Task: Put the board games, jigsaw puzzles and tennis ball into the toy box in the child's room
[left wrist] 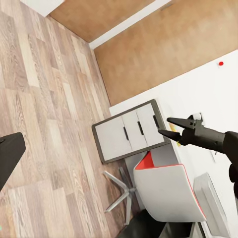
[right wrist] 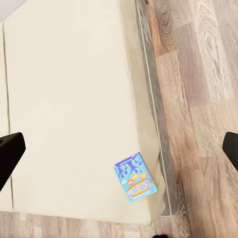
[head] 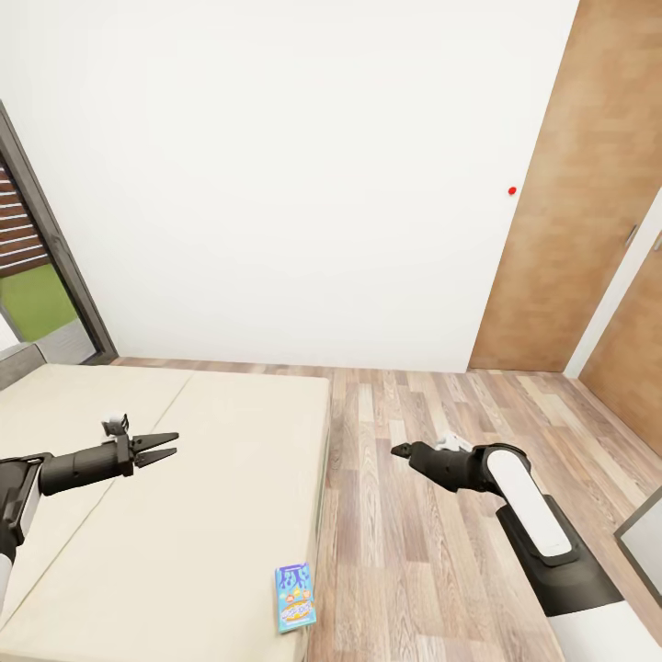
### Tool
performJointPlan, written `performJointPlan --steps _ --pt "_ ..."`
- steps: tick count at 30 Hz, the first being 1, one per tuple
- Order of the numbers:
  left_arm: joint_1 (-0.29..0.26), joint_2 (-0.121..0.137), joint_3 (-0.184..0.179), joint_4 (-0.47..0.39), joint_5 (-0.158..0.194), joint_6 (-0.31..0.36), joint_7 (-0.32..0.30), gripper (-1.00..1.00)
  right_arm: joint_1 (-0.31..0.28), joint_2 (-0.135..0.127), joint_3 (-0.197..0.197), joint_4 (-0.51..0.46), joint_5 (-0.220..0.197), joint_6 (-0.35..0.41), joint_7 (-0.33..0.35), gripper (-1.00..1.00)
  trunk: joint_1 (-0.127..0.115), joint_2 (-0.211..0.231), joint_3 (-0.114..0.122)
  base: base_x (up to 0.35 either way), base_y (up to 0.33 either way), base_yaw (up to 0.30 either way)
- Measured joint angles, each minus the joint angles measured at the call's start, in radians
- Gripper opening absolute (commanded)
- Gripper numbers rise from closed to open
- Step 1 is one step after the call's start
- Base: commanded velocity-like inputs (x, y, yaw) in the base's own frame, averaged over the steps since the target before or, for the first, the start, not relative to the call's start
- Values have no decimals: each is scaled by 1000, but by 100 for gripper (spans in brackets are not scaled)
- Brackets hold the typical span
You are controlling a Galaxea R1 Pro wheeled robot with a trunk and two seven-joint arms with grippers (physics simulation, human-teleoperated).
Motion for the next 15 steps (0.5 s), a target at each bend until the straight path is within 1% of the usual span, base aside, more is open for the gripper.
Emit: performJointPlan --steps 9,15 --pt "0 -5 1 0 1 -1 0 100 0 -4 -1 -2 1 1 9 100 0 0 0 0 0 0" --pt "0 -30 2 0 1 -1 0 100 0 -8 -2 -2 1 0 10 100 0 0 0 0 0 0"
